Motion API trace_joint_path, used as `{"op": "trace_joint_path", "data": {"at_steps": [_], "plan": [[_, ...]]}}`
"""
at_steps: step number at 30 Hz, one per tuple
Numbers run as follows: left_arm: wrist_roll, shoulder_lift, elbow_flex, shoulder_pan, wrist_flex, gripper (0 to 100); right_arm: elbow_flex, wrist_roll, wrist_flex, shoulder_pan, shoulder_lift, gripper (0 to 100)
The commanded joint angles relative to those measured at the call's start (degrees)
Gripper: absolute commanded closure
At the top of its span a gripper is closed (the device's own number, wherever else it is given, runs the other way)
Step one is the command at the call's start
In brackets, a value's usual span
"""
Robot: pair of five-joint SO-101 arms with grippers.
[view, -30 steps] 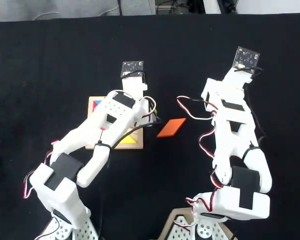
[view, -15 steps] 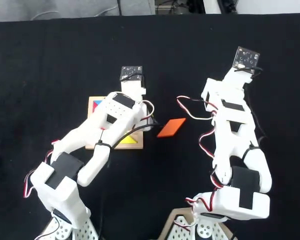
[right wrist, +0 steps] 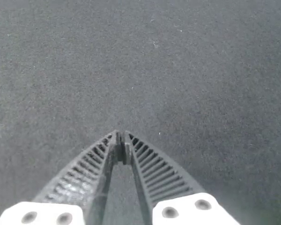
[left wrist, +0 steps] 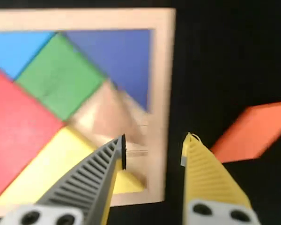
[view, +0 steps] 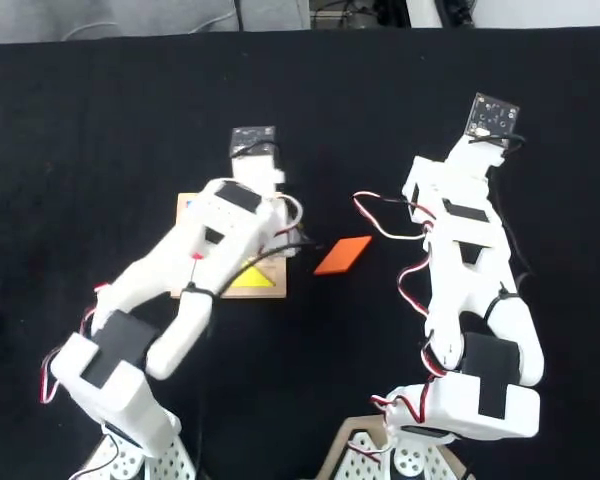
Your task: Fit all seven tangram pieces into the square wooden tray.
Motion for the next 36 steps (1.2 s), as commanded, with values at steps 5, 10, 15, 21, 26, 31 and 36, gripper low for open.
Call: {"op": "trace_joint_path", "data": {"at_steps": [5,10,15,21,26,31,36], "plan": [[0.00,4.57,-1.10,4.44,-11.34,79,-3.38,0.53,-0.70,-0.97,-0.66,98.6],[1.14,8.97,-9.19,3.65,-1.23,79,-3.38,0.53,-0.70,-0.97,-0.75,98.6],[1.58,10.29,-12.70,3.30,4.40,79,-3.38,0.53,-0.70,-0.97,-0.75,98.6],[1.49,8.62,-12.44,3.21,5.01,79,-3.38,0.53,-0.70,-0.97,-0.75,98.6],[1.58,9.23,-12.44,0.66,2.29,79,-3.30,0.53,-0.70,-0.97,-0.75,98.6],[1.58,9.23,-11.30,0.04,0.26,79,-3.21,0.53,-0.70,-0.97,-0.75,98.6],[1.58,9.14,-9.98,-0.31,0.62,79,-3.30,0.53,-0.70,-0.97,-0.66,98.6]]}}
